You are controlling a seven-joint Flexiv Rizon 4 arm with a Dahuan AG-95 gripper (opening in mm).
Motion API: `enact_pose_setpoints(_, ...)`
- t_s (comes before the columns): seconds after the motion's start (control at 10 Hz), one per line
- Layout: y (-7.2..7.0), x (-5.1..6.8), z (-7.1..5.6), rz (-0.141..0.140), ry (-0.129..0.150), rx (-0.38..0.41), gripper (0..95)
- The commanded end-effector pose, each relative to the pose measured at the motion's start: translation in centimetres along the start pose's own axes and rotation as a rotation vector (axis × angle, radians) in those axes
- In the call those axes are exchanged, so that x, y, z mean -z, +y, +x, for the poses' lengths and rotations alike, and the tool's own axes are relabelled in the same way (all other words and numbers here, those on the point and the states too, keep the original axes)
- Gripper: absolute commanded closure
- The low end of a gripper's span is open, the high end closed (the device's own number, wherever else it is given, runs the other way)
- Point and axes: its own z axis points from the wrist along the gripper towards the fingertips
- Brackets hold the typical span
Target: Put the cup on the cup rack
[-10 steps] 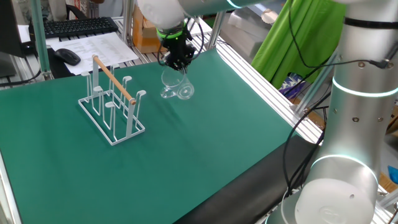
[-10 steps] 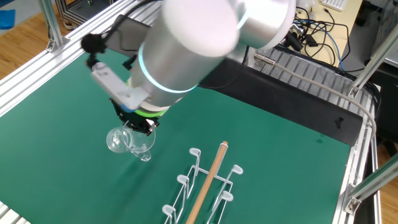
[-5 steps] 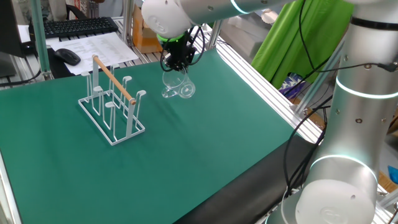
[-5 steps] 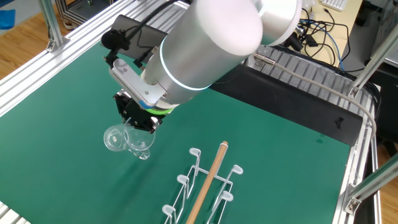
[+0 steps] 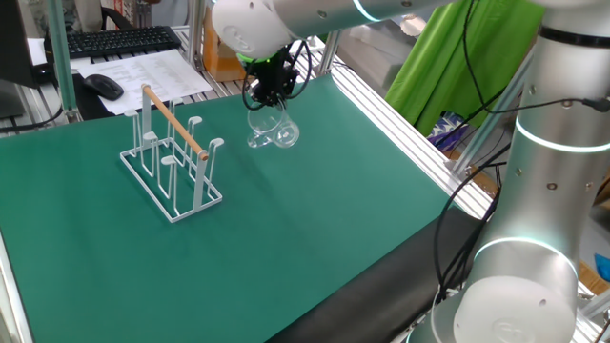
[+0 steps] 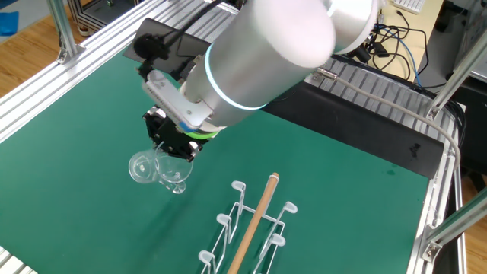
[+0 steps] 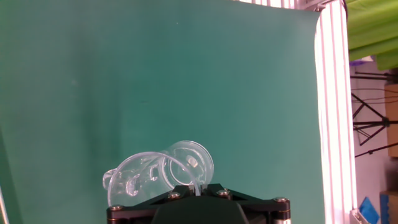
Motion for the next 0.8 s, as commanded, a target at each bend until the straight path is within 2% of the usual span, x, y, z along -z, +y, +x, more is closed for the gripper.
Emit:
enact_pose_setpoints(0.1, 0.2, 0.6, 0.3, 0.027, 0.001, 0.005, 95.0)
enact_pose_setpoints(0.2, 0.3, 0.9, 0.3, 0.033, 0.002, 0.003, 95.0)
enact_pose_setpoints(0.3, 0.4, 1.5, 0.3, 0.051, 0.002, 0.003, 95.0)
enact_pose_setpoints(0.4, 0.4, 1.6, 0.2, 0.055, 0.002, 0.003, 95.0)
enact_pose_setpoints(0.5, 0.5, 2.1, 0.3, 0.081, -0.002, 0.003, 95.0)
enact_pose_setpoints(0.6, 0.5, 2.3, 0.4, 0.094, -0.016, 0.001, 95.0)
enact_pose_setpoints(0.7, 0.6, 2.4, 0.6, 0.113, -0.024, 0.008, 95.0)
enact_pose_setpoints(0.8, 0.6, 2.8, 0.8, 0.120, -0.027, 0.005, 95.0)
